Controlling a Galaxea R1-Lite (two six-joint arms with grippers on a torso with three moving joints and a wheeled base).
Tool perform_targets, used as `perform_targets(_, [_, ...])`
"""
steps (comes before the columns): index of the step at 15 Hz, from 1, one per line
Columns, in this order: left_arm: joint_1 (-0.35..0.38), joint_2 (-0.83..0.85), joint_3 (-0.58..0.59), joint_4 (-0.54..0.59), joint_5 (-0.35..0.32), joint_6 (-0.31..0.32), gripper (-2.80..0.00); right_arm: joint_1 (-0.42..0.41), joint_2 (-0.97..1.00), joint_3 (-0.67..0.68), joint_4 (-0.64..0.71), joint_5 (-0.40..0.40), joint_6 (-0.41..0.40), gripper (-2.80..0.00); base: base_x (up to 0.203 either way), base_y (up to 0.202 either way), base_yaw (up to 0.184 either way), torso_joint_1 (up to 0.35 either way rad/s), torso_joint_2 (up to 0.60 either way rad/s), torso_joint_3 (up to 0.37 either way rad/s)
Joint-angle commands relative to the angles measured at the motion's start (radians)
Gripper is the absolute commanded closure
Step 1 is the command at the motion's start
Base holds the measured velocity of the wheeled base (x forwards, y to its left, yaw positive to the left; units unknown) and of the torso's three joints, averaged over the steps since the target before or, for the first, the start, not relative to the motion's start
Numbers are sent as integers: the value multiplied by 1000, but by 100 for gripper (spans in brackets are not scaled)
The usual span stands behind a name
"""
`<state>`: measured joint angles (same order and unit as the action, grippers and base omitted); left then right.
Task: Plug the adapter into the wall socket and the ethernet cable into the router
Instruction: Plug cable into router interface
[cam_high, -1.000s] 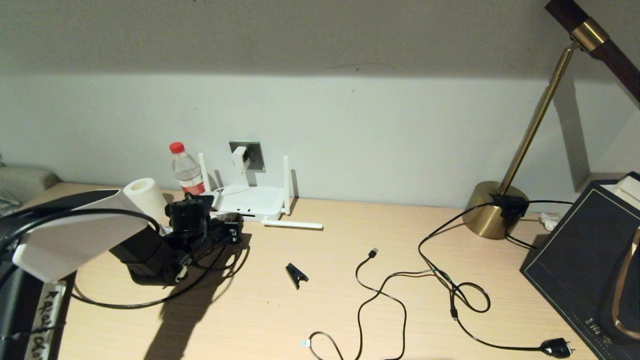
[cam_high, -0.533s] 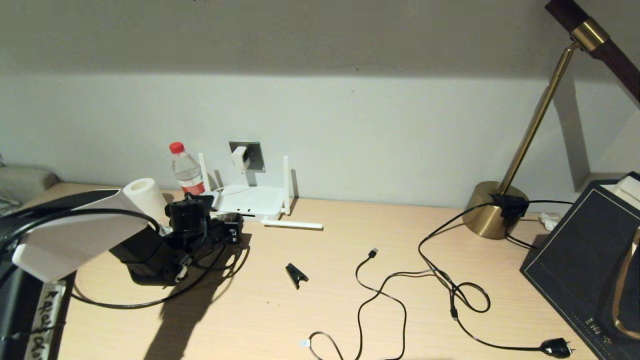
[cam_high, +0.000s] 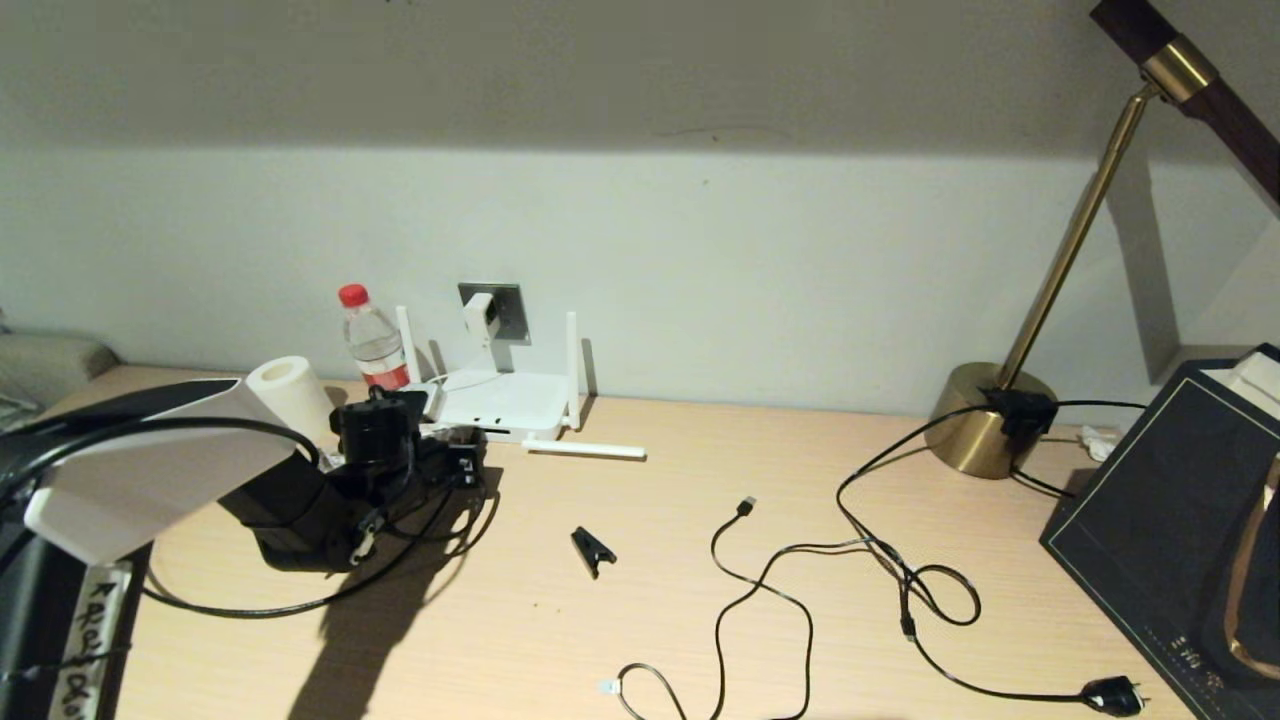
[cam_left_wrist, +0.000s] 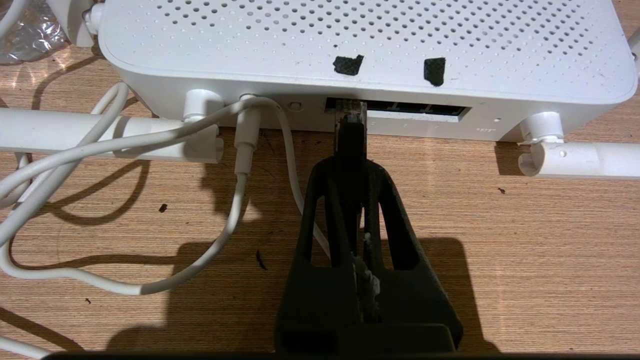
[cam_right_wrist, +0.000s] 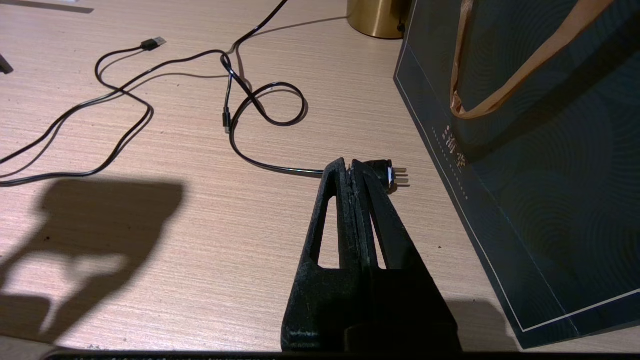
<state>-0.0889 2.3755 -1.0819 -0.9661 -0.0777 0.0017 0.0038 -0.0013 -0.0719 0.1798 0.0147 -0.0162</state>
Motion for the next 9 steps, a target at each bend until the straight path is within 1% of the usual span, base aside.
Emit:
perform_targets(1, [0,-1,0,-5,0,0,0,1,1,0,1,1,-1,0,0,0,0,0,0,0])
perform_targets(9, [0,-1,0,-6,0,0,0,1,1,0,1,1,-1,0,0,0,0,0,0,0])
